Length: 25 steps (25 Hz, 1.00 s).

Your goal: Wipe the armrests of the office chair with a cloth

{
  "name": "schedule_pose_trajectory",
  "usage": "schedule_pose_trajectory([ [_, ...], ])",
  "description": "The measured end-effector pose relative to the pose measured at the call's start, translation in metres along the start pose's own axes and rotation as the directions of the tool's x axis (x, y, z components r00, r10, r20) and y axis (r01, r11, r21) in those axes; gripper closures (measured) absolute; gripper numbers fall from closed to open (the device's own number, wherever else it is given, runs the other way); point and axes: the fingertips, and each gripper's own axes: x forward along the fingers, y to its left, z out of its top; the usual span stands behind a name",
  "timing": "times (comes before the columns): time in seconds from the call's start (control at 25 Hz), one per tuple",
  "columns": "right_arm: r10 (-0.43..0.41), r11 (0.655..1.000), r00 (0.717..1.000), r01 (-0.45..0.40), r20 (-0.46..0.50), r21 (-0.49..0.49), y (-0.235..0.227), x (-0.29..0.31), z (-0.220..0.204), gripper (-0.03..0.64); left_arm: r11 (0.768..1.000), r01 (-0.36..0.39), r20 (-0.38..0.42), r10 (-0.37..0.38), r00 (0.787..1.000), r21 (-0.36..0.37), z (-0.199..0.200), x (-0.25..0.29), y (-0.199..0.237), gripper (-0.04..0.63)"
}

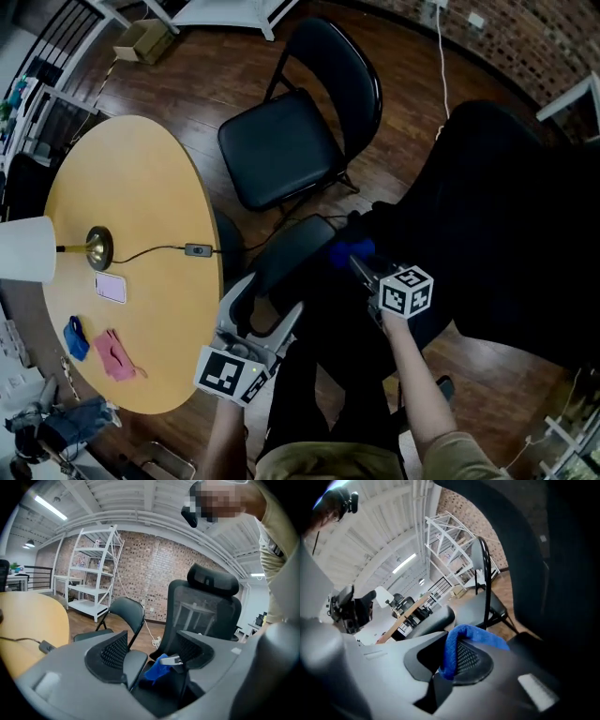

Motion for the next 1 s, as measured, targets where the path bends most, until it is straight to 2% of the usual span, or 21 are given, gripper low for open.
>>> schedule_pose_trajectory([
  [0.08,0.019,0.992,1.000,-0.018,0.001,-0.126,0.018,-0.018,0.042,0.591,1.000,-0.012,0.042,0.013,0.999,-0.026,0.011,0.001,0.013,0.285],
  [0.12,0.052,0.980,0.999,-0.054,-0.015,-0.192,0.032,-0.018,0.064,0.591,0.999,-0.009,0.060,0.011,0.998,-0.043,0.015,0.003,0.023,0.285],
  [0.2,0.138,0.944,0.986,-0.159,-0.093,-0.289,0.065,-0.005,0.098,0.589,0.997,0.000,0.079,0.006,0.997,-0.084,0.016,0.005,0.045,0.285],
  [0.28,0.200,0.909,0.958,-0.259,-0.205,-0.326,0.088,0.016,0.118,0.589,0.994,0.010,0.079,-0.002,0.997,-0.110,0.015,0.007,0.064,0.290],
  [0.4,0.215,0.856,0.893,-0.368,-0.395,-0.364,0.091,0.064,0.140,0.589,0.992,0.044,0.094,-0.033,0.995,-0.115,0.027,0.017,0.087,0.291],
  [0.44,0.218,0.839,0.859,-0.407,-0.462,-0.361,0.088,0.083,0.143,0.589,0.991,0.049,0.106,-0.036,0.994,-0.124,0.030,0.019,0.094,0.291],
  [0.48,0.231,0.826,0.814,-0.453,-0.533,-0.335,0.086,0.103,0.142,0.589,0.989,0.049,0.119,-0.032,0.992,-0.137,0.032,0.019,0.101,0.291],
  [0.52,0.250,0.817,0.755,-0.500,-0.606,-0.287,0.083,0.122,0.137,0.589,0.987,0.046,0.129,-0.026,0.991,-0.154,0.033,0.019,0.107,0.291],
  [0.56,0.267,0.808,0.682,-0.543,-0.681,-0.227,0.081,0.140,0.126,0.589,0.985,0.043,0.134,-0.020,0.991,-0.170,0.032,0.019,0.114,0.291],
  [0.68,0.252,0.782,0.425,-0.619,-0.870,-0.076,0.067,0.180,0.077,0.589,0.979,0.047,0.141,-0.019,0.990,-0.197,0.023,0.019,0.128,0.291],
  [0.76,0.205,0.751,0.238,-0.660,-0.949,-0.003,0.061,0.193,0.039,0.589,0.976,0.042,0.145,-0.011,0.989,-0.215,0.014,0.019,0.135,0.291],
  [0.88,0.160,0.676,-0.068,-0.720,-0.985,0.159,0.062,0.184,-0.016,0.589,0.967,0.026,0.124,0.005,0.992,-0.252,0.001,0.017,0.141,0.291],
  [0.92,0.149,0.652,-0.157,-0.727,-0.976,0.216,0.061,0.177,-0.030,0.589,0.965,0.024,0.119,0.007,0.993,-0.259,-0.002,0.017,0.142,0.291],
  [0.96,0.142,0.638,-0.232,-0.722,-0.962,0.268,0.058,0.172,-0.041,0.589,0.964,0.025,0.117,0.007,0.993,-0.264,-0.004,0.016,0.144,0.291],
  [1.0,0.152,0.638,-0.293,-0.700,-0.944,0.320,0.055,0.167,-0.051,0.589,0.964,0.029,0.117,0.002,0.993,-0.265,-0.004,0.016,0.146,0.297],
])
